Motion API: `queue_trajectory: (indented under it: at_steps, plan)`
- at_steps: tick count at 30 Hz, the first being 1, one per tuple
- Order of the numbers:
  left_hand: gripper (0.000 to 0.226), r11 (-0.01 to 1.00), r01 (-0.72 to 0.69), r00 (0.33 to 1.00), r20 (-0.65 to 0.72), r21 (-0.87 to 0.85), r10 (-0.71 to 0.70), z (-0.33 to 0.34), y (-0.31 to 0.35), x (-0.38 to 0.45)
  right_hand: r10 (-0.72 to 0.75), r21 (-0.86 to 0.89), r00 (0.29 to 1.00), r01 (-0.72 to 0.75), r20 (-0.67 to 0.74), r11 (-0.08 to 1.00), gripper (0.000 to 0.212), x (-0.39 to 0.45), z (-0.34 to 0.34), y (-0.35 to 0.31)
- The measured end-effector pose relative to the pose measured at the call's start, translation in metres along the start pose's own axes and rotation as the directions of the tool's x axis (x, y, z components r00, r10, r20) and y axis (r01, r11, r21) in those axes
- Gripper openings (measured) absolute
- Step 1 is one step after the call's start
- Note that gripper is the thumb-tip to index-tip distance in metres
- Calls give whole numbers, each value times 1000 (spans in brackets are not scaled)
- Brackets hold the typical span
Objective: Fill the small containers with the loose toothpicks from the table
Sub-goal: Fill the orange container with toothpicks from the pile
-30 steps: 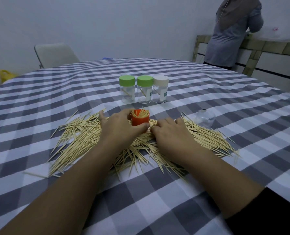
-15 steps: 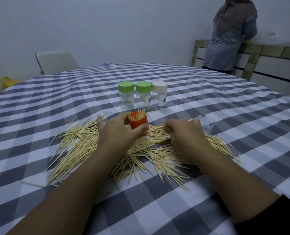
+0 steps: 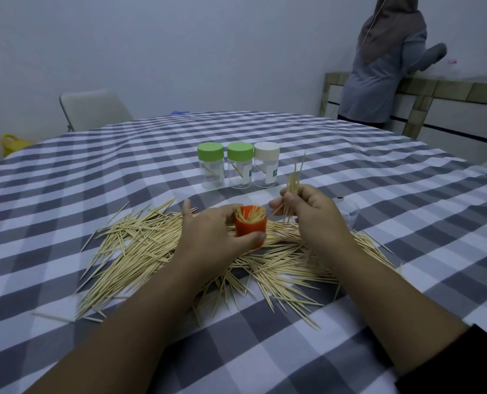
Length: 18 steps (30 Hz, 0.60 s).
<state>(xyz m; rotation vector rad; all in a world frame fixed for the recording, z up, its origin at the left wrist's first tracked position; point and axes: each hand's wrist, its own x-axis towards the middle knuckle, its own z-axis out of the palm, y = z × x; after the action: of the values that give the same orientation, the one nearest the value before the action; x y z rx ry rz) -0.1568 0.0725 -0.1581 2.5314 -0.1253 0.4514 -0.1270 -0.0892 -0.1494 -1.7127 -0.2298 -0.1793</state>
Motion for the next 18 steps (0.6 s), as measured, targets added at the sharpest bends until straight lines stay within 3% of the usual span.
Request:
queue_trajectory:
  at_steps: [5, 9, 18]
  plan:
    - [59, 998, -70, 997, 23, -10, 70, 4, 3, -1, -160, 177, 978, 182, -135, 967, 21, -3, 4, -5]
    - [57, 994, -107, 994, 34, -3, 107, 5, 4, 0, -205, 216, 967, 235, -153, 948, 22, -6, 7, -7]
    - [54, 992, -123, 992, -17, 17, 124, 6, 1, 0, -39, 89, 999, 37, 28, 995, 19, -7, 20, 2]
